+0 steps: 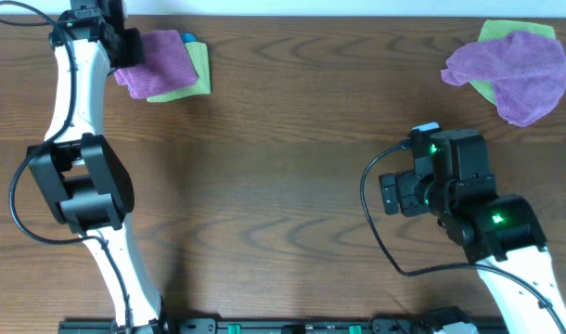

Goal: Fold the cloth
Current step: 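Open the left gripper and raise it off the stacked cloths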

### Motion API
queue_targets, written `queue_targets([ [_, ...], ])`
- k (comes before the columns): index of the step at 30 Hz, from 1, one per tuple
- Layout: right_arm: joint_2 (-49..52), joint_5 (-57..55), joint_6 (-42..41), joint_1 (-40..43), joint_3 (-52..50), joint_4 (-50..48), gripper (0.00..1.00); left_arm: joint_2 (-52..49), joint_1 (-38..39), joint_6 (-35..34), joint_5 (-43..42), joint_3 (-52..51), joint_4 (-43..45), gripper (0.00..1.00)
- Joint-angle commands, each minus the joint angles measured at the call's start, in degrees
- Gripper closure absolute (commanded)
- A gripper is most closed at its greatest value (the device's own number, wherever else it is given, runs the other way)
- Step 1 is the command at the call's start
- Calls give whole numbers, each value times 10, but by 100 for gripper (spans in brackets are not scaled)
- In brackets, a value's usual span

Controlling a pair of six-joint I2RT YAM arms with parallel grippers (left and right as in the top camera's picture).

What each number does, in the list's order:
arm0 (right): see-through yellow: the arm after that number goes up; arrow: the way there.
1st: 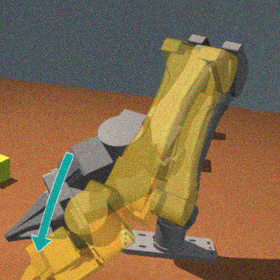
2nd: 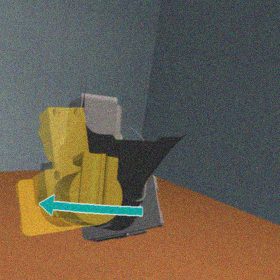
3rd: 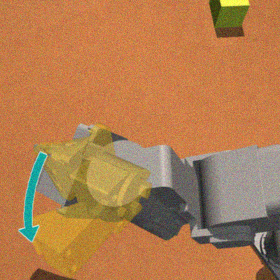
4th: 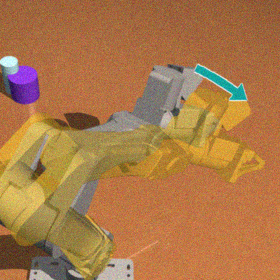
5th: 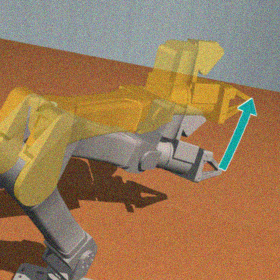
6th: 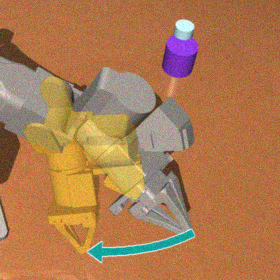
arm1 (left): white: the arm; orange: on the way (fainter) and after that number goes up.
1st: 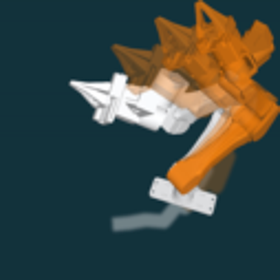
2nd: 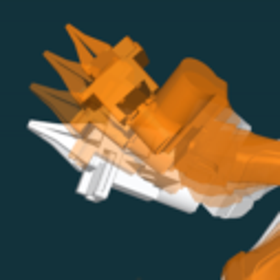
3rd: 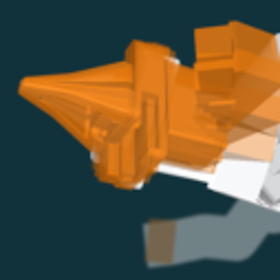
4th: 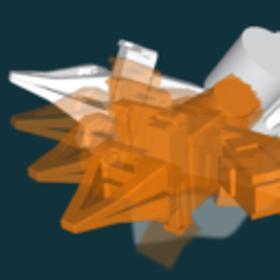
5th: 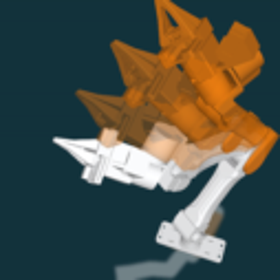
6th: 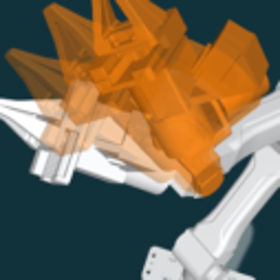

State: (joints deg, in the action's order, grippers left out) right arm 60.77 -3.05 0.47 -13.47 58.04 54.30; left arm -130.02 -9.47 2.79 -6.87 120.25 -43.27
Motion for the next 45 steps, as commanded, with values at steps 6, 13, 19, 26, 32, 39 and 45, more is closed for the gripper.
queue_targets([
  [6, 3, -6, -4, 3, 0, 2, 1, -37, 0, 11, -21, 1, 21, 94],
  [13, 3, -6, -8, 3, 0, 2, 1, -47, -10, 11, -21, 1, 46, 94],
  [19, 3, -5, -13, 3, 0, 5, 1, -77, -16, 13, -22, 2, 71, 94],
  [26, 3, 3, -13, 3, 0, 7, 1, -102, -14, 13, -33, 2, 93, 94],
  [32, 3, 5, -22, 3, 0, 8, 1, -101, -14, 13, -35, 16, 98, 94],
  [39, 3, 5, -21, 3, 0, 10, 1, -101, -13, 12, -57, 92, 61, 94],
  [45, 3, 5, -21, 3, 0, 9, 1, -99, -6, 10, -57, 155, 9, 94],
])
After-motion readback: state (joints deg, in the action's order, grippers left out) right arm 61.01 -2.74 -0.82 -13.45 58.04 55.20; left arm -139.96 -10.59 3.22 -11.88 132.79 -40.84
